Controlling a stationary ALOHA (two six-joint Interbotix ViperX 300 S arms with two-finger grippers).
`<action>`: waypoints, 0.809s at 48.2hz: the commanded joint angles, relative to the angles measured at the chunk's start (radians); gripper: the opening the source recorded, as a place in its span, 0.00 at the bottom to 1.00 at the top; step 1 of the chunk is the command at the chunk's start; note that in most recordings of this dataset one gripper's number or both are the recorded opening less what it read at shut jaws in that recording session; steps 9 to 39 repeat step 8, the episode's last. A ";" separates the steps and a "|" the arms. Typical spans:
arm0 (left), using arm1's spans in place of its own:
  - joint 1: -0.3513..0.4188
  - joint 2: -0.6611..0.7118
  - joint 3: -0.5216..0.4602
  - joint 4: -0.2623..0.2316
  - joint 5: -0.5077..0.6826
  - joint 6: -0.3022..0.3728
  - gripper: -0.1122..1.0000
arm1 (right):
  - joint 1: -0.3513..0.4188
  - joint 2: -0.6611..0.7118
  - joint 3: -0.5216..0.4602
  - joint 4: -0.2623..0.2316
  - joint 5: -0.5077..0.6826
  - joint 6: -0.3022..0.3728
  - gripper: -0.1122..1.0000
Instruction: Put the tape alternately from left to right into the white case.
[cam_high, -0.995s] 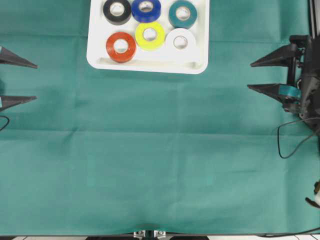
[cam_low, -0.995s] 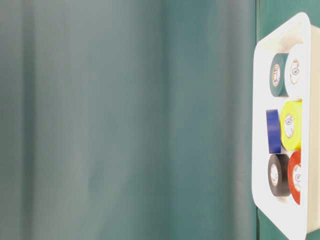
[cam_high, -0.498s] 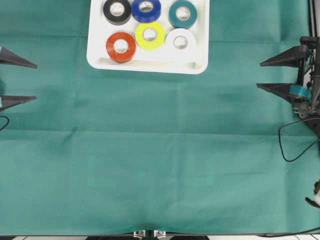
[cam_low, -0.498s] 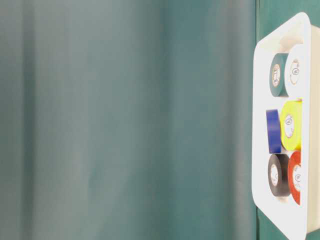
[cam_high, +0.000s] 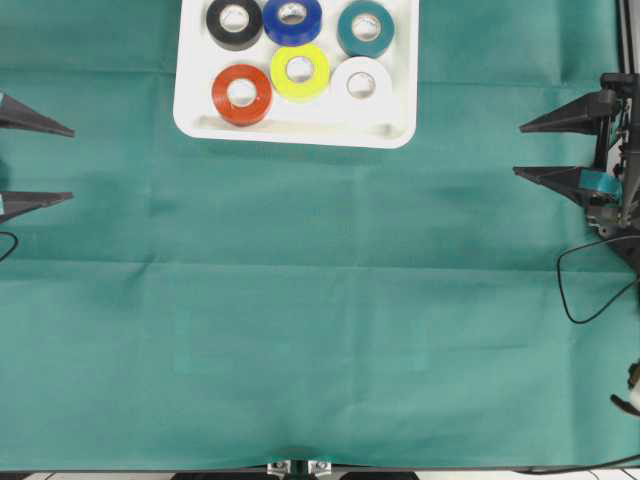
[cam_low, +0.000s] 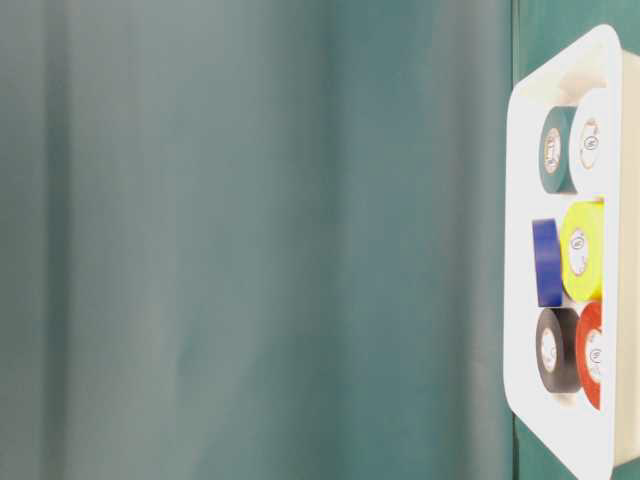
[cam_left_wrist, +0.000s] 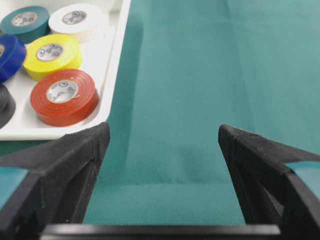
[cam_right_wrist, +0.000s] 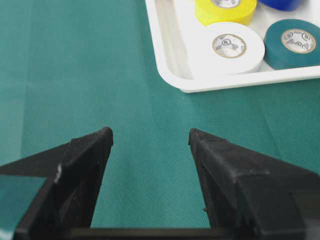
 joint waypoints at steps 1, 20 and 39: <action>0.003 0.009 0.002 0.000 -0.006 -0.002 0.59 | 0.000 0.006 -0.009 -0.003 -0.005 0.002 0.73; 0.003 0.008 0.002 0.000 -0.005 -0.002 0.59 | -0.002 0.006 -0.009 -0.003 -0.008 0.002 0.73; 0.003 0.008 0.002 0.000 -0.005 -0.002 0.59 | -0.002 0.006 -0.009 -0.003 -0.008 0.002 0.73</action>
